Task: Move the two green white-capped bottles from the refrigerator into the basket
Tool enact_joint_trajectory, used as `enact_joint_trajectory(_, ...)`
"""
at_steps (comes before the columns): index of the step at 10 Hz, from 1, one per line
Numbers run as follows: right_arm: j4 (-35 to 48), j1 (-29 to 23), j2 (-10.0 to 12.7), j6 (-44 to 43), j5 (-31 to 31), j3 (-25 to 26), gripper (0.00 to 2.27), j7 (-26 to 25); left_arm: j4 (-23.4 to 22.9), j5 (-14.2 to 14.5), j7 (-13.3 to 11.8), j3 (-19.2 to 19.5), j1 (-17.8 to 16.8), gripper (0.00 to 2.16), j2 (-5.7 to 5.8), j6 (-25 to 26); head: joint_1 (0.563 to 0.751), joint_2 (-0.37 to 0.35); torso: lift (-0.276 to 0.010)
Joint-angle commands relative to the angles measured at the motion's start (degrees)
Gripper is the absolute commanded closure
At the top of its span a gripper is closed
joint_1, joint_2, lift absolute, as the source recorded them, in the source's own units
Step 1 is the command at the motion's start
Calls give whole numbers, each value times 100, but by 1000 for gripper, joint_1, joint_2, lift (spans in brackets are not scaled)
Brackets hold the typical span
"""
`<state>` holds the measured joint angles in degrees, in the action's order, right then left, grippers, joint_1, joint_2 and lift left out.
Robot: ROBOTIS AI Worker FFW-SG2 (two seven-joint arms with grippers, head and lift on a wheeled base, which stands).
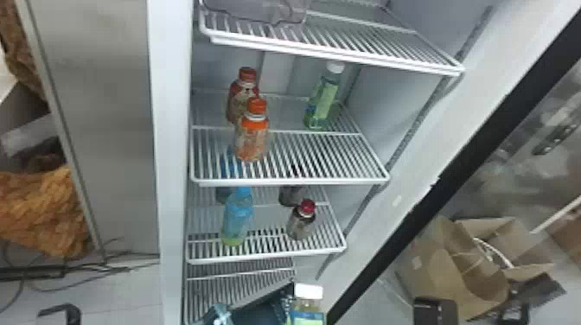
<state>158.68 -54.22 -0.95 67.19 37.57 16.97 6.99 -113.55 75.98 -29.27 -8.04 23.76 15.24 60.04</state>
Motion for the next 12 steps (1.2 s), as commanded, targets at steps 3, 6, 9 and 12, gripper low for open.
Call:
enact_joint_trajectory(3, -112, 23, -19, -39, 163, -75, 602, 21, 0, 0, 0, 15, 14, 1213, -4, 0, 695, -350, -4)
enact_joint_trajectory(6, -41, -5, -19, -138, 105, -29, 449, 21, 0, 0, 0, 15, 28, 1213, -4, -14, 695, -350, -4)
enact_joint_trajectory(9, 85, -48, -10, -560, -100, -29, 447, 21, 0, 0, 0, 38, 42, 1213, -4, -14, 695, -350, -4)
enact_joint_trajectory(12, 156, 37, -10, -1206, -512, -40, 403, 13, 0, 0, 0, 38, 42, 1213, -4, -28, 695, -350, -4)
